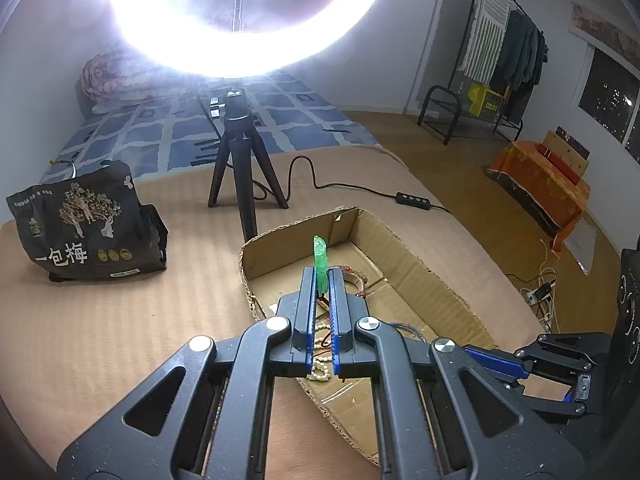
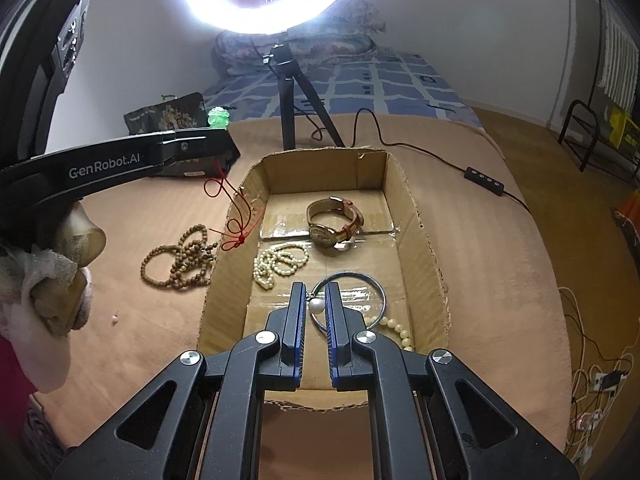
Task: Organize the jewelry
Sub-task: 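Lower both into the box and open both tools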
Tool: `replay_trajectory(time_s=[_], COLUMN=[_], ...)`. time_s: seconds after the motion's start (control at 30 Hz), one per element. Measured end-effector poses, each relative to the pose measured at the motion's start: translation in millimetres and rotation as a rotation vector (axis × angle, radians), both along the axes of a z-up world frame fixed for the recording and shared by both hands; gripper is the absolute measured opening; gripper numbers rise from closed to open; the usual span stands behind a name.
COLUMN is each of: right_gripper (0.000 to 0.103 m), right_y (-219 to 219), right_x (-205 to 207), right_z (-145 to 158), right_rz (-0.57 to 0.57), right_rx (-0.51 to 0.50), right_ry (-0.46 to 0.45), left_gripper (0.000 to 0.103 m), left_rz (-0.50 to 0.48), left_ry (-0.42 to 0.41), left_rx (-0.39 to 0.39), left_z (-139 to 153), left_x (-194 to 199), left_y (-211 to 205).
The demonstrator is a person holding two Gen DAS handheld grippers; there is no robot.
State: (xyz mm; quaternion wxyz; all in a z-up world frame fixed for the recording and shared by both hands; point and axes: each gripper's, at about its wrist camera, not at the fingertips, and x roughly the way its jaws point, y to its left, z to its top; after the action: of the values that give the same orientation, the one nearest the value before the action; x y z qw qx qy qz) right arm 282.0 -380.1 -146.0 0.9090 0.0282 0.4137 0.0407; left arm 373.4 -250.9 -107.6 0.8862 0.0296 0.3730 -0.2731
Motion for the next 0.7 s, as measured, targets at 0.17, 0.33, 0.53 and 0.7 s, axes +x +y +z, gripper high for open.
replay_trajectory(time_s=[0.17, 0.33, 0.53, 0.7], right_gripper=[0.011, 0.045, 0.067, 0.067], right_y=[0.3, 0.0, 0.9, 4.1], right_x=[1.1, -0.9, -3.5, -5.4], right_z=[-2.0, 0.2, 3.3, 8.3], right_rz=[-0.01, -0.033, -0.056, -0.058], right_rx=[-0.013, -0.028, -0.054, -0.069], right_ry=[0.005, -0.007, -0.014, -0.019], left_gripper=[0.004, 0.041, 0.041, 0.041], left_rz=[0.006, 0.012, 0.014, 0.02], left_ry=[-0.002, -0.014, -0.027, -0.029], left_rx=[0.009, 0.009, 0.016, 0.02], left_z=[-0.6, 2.6, 6.1, 10.1], left_x=[0.5, -2.9, -6.5, -9.2], left_y=[0.4, 0.2, 0.4, 4.0])
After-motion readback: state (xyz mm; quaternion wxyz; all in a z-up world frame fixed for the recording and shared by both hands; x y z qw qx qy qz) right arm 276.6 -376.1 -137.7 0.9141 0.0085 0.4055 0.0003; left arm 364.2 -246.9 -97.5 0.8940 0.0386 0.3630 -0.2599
